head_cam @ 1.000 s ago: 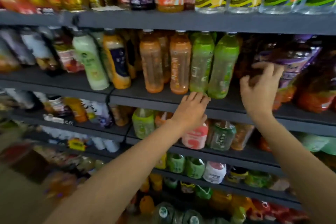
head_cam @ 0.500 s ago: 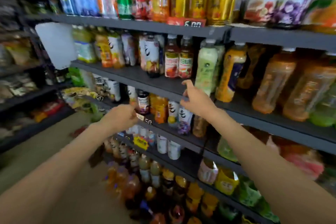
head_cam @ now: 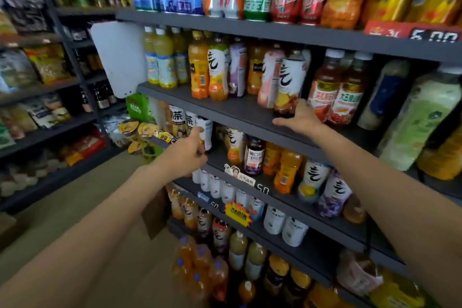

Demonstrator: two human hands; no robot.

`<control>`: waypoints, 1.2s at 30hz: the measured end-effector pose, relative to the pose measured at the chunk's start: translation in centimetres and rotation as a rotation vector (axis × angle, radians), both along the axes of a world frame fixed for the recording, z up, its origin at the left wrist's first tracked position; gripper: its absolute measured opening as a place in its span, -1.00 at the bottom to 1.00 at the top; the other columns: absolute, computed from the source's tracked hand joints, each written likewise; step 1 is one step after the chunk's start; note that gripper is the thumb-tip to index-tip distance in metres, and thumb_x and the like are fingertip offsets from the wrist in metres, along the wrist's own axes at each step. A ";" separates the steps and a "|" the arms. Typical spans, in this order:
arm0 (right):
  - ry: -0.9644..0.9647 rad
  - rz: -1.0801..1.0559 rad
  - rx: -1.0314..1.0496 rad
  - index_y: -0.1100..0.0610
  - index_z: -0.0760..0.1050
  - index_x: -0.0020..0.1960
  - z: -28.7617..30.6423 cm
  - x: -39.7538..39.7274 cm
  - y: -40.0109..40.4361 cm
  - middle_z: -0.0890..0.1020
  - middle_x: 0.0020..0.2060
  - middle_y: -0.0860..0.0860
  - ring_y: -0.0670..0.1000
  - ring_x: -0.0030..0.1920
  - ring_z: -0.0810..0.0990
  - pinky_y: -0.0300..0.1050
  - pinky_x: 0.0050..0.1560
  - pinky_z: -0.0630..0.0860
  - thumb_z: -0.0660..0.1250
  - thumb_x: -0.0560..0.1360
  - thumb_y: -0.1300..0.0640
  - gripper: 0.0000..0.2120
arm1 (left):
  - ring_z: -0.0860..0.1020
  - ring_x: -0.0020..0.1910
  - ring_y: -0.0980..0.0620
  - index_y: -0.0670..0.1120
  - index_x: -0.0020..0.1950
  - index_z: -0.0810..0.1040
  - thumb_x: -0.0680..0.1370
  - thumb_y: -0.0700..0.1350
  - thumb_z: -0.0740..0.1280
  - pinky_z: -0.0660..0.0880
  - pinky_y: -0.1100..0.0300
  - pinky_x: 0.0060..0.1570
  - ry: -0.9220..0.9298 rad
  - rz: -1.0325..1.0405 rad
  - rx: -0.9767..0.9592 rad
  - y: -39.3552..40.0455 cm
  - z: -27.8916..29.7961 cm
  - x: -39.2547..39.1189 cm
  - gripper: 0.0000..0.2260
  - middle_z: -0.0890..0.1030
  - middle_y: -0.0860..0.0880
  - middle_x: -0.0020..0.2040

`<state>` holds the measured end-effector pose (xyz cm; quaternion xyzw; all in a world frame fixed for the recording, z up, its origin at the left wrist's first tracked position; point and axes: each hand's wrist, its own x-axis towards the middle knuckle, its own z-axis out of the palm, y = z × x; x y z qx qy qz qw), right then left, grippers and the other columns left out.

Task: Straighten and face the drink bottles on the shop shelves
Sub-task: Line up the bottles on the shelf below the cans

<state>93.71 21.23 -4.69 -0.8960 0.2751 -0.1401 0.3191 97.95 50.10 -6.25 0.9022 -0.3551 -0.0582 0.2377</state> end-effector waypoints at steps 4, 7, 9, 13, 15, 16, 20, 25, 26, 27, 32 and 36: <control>-0.284 -0.327 0.206 0.25 0.17 0.35 -0.5 6.4 -0.1 0.37 0.29 0.21 0.25 0.23 0.46 0.15 0.03 0.55 0.51 0.31 -0.08 -0.18 | 0.55 0.05 -0.06 -0.17 0.49 0.03 0.58 -0.20 0.23 0.41 0.25 -0.12 -0.002 -0.022 0.024 0.0 -0.6 5.9 -0.45 0.55 -0.10 0.12; -0.284 -0.523 0.030 0.29 0.24 0.31 -1.3 8.1 -0.1 0.44 0.26 0.24 0.24 0.25 0.44 0.09 0.14 0.42 0.46 0.38 -0.05 -0.30 | 0.54 0.04 -0.08 -0.17 0.46 0.09 0.58 -0.20 0.24 0.44 0.17 -0.09 -0.013 -0.076 0.086 -1.1 -0.6 10.1 -0.49 0.57 -0.12 0.11; -0.252 -0.521 -0.066 0.31 0.28 0.28 -1.1 8.4 -0.1 0.49 0.21 0.24 0.24 0.20 0.48 0.07 0.07 0.44 0.45 0.38 -0.10 -0.30 | 0.55 0.03 -0.06 -0.17 0.43 0.14 0.58 -0.18 0.24 0.43 0.16 -0.08 -0.016 -0.094 0.044 -2.5 -0.5 12.5 -0.53 0.58 -0.09 0.09; -0.166 -0.445 -0.163 0.31 0.29 0.27 -0.7 8.8 -0.3 0.53 0.14 0.23 0.24 0.14 0.53 0.07 0.00 0.48 0.44 0.35 -0.20 -0.25 | 0.54 0.05 -0.02 -0.14 0.48 0.07 0.58 -0.17 0.24 0.37 0.25 -0.12 0.018 -0.222 0.065 -5.5 -0.6 15.6 -0.46 0.56 -0.05 0.12; -0.195 -0.478 -0.170 0.32 0.29 0.25 -0.8 9.1 0.0 0.54 0.13 0.24 0.24 0.12 0.54 0.09 0.00 0.49 0.45 0.35 -0.18 -0.26 | 0.52 0.08 -0.03 -0.13 0.48 0.06 0.58 -0.17 0.24 0.40 0.23 -0.08 0.029 -0.284 0.087 -6.6 -0.8 16.9 -0.47 0.55 -0.05 0.13; -0.209 -0.507 -0.185 0.32 0.29 0.24 -1.0 9.4 0.2 0.53 0.12 0.25 0.25 0.11 0.54 0.09 -0.01 0.48 0.45 0.35 -0.18 -0.27 | 0.52 0.09 -0.03 -0.13 0.48 0.06 0.58 -0.17 0.24 0.42 0.20 -0.03 0.038 -0.304 0.081 -7.1 -0.8 17.6 -0.46 0.55 -0.04 0.12; -0.233 -0.619 -0.230 0.34 0.29 0.22 -1.6 10.4 2.1 0.52 0.11 0.25 0.26 0.10 0.53 0.08 -0.04 0.46 0.44 0.35 -0.17 -0.28 | 0.52 0.06 -0.02 -0.11 0.48 0.09 0.57 -0.19 0.25 0.46 0.11 0.09 0.069 -0.386 0.002 -8.4 -0.6 19.7 -0.47 0.50 0.00 0.06; -0.214 -0.646 -0.208 0.31 0.30 0.22 -1.6 13.2 5.6 0.51 0.12 0.24 0.26 0.12 0.51 0.12 -0.02 0.50 0.44 0.35 -0.16 -0.30 | 0.52 0.04 0.01 -0.09 0.45 0.14 0.55 -0.18 0.26 0.47 0.07 0.11 0.055 -0.454 -0.043 -6.8 -0.7 23.9 -0.49 0.47 -0.05 0.19; -0.201 -0.648 -0.195 0.30 0.30 0.20 -1.5 14.0 6.5 0.51 0.12 0.23 0.25 0.13 0.50 0.11 -0.02 0.49 0.44 0.36 -0.15 -0.32 | 0.52 0.03 0.02 -0.09 0.44 0.15 0.55 -0.19 0.26 0.47 0.08 0.10 0.060 -0.446 -0.074 -6.3 -0.6 24.9 -0.50 0.46 -0.05 0.18; -0.194 -0.640 -0.180 0.30 0.31 0.20 -1.4 14.8 7.4 0.52 0.11 0.21 0.23 0.13 0.51 0.09 -0.02 0.48 0.44 0.37 -0.15 -0.34 | 0.51 0.02 0.03 -0.10 0.44 0.16 0.55 -0.19 0.27 0.47 0.08 0.09 0.071 -0.434 -0.109 -5.7 -0.6 25.9 -0.51 0.46 -0.05 0.17; -0.154 -0.554 -0.044 0.25 0.37 0.22 -0.9 18.0 9.8 0.57 0.07 0.15 0.17 0.09 0.56 0.05 -0.01 0.54 0.47 0.34 -0.12 -0.36 | 0.52 0.04 0.00 -0.11 0.39 0.21 0.55 -0.18 0.27 0.48 0.02 0.12 0.138 -0.392 -0.215 -4.1 -0.8 29.5 -0.56 0.49 -0.07 0.18; -0.117 -0.469 0.107 0.18 0.43 0.20 0.1 19.1 10.8 0.58 0.02 0.09 0.02 -0.23 0.58 -0.17 -0.44 0.58 0.50 0.35 0.00 -0.49 | 0.50 0.07 0.05 -0.07 0.42 0.23 0.55 -0.18 0.28 0.45 0.11 0.12 0.127 -0.477 -0.280 -4.8 -0.5 29.6 -0.54 0.46 -0.05 0.24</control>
